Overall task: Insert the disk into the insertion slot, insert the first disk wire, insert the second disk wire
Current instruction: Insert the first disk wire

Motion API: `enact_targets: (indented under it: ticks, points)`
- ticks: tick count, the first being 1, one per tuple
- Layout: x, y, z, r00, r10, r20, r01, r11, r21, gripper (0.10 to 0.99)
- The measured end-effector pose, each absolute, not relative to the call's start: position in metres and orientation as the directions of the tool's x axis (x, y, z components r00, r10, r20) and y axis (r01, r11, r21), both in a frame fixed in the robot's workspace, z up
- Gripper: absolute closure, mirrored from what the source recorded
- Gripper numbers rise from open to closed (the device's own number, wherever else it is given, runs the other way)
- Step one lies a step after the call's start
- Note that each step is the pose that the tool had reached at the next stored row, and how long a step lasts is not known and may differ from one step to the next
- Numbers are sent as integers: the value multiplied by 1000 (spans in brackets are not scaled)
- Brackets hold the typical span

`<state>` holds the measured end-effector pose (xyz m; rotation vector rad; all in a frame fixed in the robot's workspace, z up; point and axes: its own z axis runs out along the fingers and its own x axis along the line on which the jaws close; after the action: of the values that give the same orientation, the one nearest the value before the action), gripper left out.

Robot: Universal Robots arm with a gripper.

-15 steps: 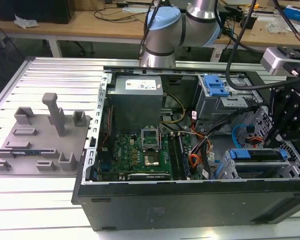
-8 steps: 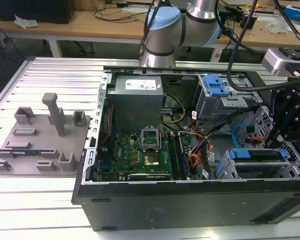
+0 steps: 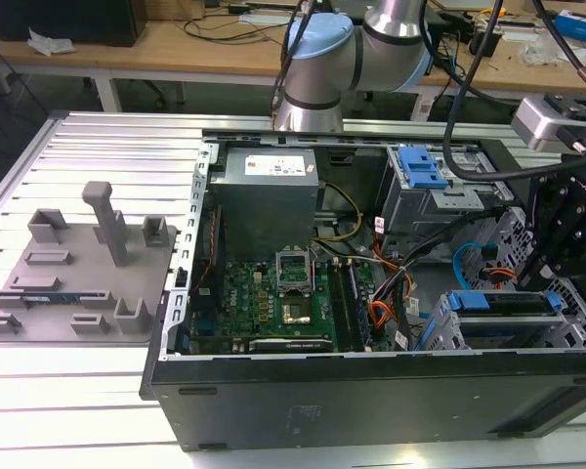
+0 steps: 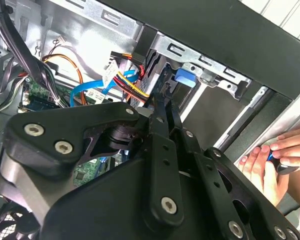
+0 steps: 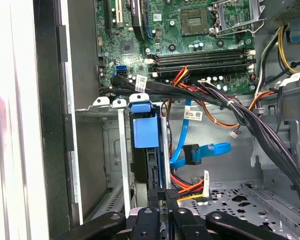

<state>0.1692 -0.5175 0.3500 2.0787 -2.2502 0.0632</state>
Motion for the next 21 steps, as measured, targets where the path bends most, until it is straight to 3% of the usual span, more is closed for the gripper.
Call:
enact_targets:
  ticks: [8,11,21]
  points:
    - [169,-517,349,-78,-993,84,-997,80,19,922]
    - [166,-517,349,-81,-993,80,-997,80,-15,922]
    - [163,-518,348,-81,-993,80,-997,80,-16,922]
